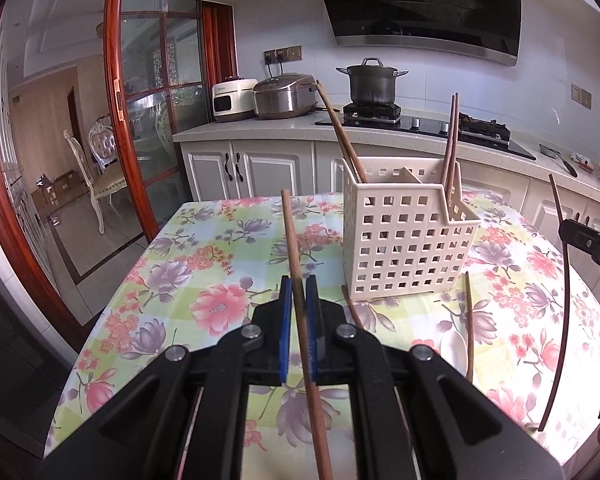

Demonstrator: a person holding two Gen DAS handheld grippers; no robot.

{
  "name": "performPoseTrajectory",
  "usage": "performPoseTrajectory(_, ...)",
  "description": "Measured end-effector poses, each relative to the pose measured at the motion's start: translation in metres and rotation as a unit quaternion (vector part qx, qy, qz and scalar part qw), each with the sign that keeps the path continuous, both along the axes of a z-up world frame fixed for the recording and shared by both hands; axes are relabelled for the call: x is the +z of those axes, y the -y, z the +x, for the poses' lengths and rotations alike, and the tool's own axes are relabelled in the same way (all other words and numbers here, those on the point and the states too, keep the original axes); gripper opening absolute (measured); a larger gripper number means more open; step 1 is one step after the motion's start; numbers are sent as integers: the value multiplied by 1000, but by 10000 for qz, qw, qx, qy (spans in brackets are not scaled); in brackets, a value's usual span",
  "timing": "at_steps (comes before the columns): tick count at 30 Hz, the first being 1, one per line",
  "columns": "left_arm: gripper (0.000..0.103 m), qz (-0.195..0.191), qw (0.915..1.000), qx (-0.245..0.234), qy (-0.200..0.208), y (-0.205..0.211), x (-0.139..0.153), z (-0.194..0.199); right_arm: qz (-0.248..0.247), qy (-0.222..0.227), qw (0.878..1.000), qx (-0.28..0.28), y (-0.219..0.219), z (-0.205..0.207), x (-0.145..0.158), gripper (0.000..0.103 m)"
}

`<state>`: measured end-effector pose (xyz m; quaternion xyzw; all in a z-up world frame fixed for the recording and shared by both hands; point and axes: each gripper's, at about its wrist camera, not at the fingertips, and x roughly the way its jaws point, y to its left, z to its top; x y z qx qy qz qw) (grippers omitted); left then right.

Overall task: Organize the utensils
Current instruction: 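Lift both held chopsticks upright and carry them above the white caddy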

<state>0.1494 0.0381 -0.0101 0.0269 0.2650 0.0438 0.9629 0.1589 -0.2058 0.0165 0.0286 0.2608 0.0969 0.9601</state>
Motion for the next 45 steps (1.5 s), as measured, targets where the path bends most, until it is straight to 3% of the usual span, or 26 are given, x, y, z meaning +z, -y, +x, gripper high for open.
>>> performPoseTrajectory(9,7,-19,9999,-25,120,0,8,-10,-58,219,9997,50,-1,-14,15,5)
performPoseTrajectory(21,6,-435,9983,-307,255,-13,26,-26,-45,578,9982,180,2,-32,33,5)
performPoseTrajectory(33,6,-386,9970,-311,595,-13,43,-42,-67,743,9971,145,6,-43,42,5)
performPoseTrajectory(45,6,-234,9963,-344,749,-6,55,-31,-152,854,9960,197,-2,-41,51,5)
